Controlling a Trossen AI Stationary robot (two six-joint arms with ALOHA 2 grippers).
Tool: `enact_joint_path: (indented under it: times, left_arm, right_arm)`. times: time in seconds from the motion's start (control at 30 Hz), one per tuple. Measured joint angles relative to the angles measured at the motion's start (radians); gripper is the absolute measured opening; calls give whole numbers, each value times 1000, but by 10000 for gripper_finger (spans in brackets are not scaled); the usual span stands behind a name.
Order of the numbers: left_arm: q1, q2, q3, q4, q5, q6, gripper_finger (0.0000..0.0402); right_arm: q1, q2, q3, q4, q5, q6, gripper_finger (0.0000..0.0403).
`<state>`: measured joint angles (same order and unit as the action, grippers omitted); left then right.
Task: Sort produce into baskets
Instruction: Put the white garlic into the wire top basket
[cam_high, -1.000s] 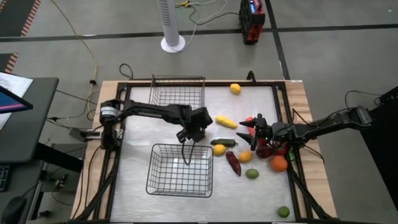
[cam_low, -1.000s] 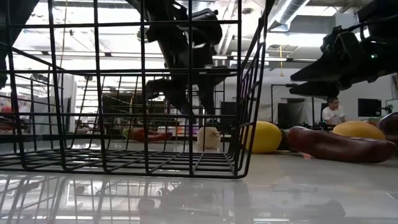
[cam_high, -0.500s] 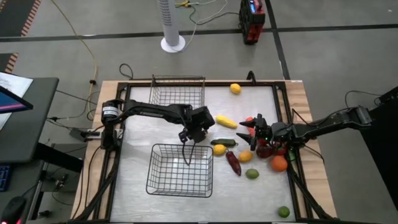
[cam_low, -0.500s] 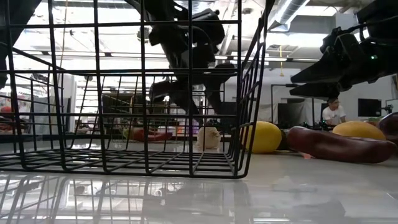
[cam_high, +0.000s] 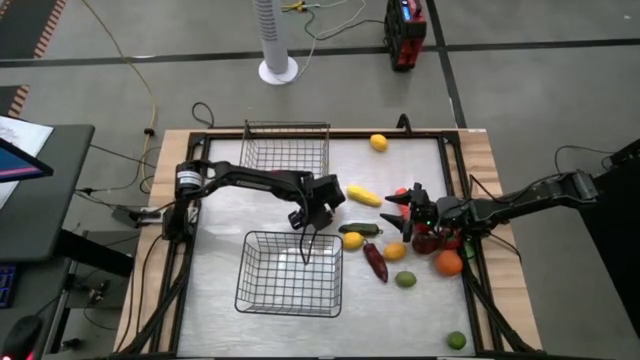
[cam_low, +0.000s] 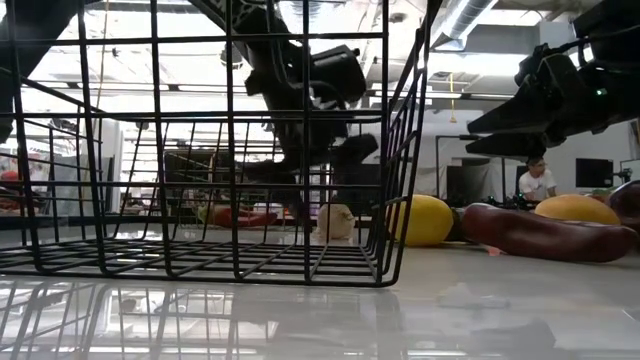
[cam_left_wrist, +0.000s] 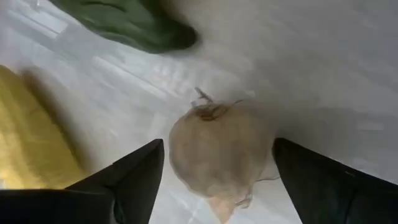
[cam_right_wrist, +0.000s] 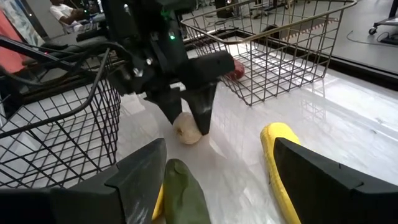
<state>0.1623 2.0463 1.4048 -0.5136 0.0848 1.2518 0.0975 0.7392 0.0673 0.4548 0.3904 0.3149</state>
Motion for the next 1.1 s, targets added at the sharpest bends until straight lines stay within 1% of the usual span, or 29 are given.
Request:
enact_joint_path:
  times: [0.1, 0.17, 0.3, 0.47, 0.57, 0.67, 0.8, 0.9, 0.97, 1.1]
  left_arm:
    - [-2, 2, 1, 1, -16, -8, 288]
    - [-2, 2, 0, 5, -11, -12, 273]
    - [-2, -7, 0, 16, -19, -39, 225]
    - [-2, -9, 0, 0, -23, -43, 152]
    - [-2, -18, 0, -5, -57, -45, 125]
    - [-1, -45, 3, -8, -95, -44, 123]
    - [2, -93, 42, -7, -152, -45, 139]
    - [15, -149, 69, 9, -154, -62, 140]
    - [35, -188, 85, 12, -149, -104, 140]
    - [91, -256, 95, 1, -155, -249, 142]
  right_arm:
    - [0, 0, 0, -2, 0, 0, 324]
    - [-1, 0, 0, -3, 0, 0, 324]
    - [-1, 0, 0, -4, 0, 0, 324]
    - [-1, 0, 0, -5, 0, 0, 324]
    - [-1, 0, 0, -4, 0, 0, 324]
    - [-1, 0, 0, -4, 0, -1, 324]
    - [-1, 0, 0, -5, 0, -1, 324]
    - [-1, 0, 0, -5, 0, -1, 324]
    - [-1, 0, 0, -5, 0, 0, 324]
    - [-1, 0, 1, -6, 0, 0, 324]
